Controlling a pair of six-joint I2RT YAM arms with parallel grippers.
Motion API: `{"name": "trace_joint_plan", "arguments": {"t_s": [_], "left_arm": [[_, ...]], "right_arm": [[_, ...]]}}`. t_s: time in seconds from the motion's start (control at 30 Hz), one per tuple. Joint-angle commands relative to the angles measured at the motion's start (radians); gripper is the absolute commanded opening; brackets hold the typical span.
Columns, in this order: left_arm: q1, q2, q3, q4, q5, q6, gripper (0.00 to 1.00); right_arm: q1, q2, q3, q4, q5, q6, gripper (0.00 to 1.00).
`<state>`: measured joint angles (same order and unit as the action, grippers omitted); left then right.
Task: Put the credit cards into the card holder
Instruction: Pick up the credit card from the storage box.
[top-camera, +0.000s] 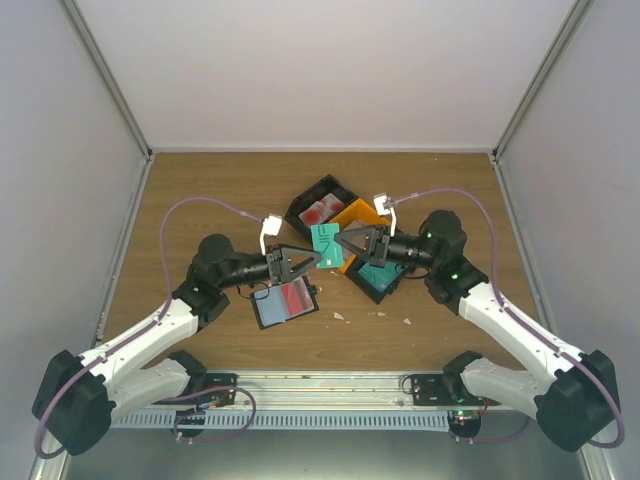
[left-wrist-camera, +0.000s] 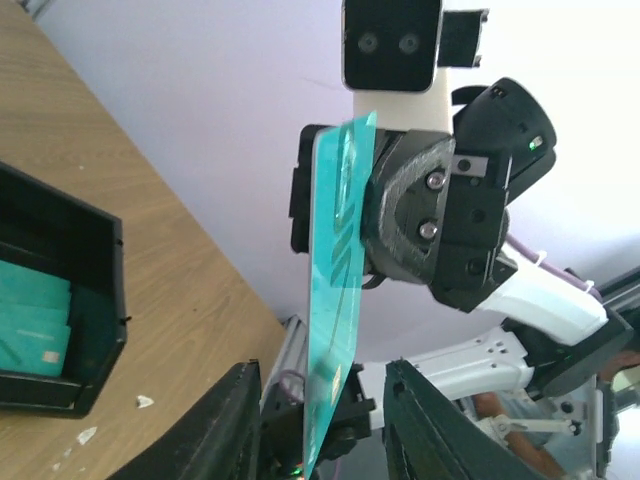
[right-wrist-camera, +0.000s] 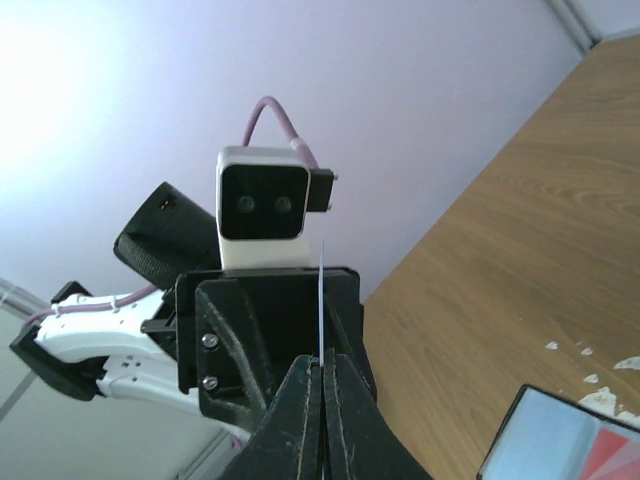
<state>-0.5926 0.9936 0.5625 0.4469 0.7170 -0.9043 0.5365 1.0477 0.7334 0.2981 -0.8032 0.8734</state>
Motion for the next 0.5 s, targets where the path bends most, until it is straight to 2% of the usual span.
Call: {"name": "trace_joint_plan", "arguments": {"t_s": [0.0,0.2,0.27,0.37,0.47], "left_arm": [[0.005,-0.003,-0.012,0.1,0.036,-0.014,0.32],[0.005,-0.007,-0.019,0.044,0.002,0.024,0.01],[0.005,-0.023,-0.023,-0.021,-0.057,0.056,0.0],[0.006,-0.061,-0.05,-0.171,-0.225,0.088,0.0],[0.012,-0.093,-0.089,-0.29,-0.387,0.095,0.0]], "right_arm": [[0.018,0.003,-0.01,0.028,-0.054,0.018,0.0],[0.026,0.006,-0.032,0.021,-0.06,0.01,0.01],[0.025,0.011,-0.027,-0.048,-0.037,-0.033,0.11],[0.025,0.014,-0.014,-0.21,0.077,-0.128,0.39],[0.029,0.043,0.004,-0.361,0.223,-0.219,0.5]]}}
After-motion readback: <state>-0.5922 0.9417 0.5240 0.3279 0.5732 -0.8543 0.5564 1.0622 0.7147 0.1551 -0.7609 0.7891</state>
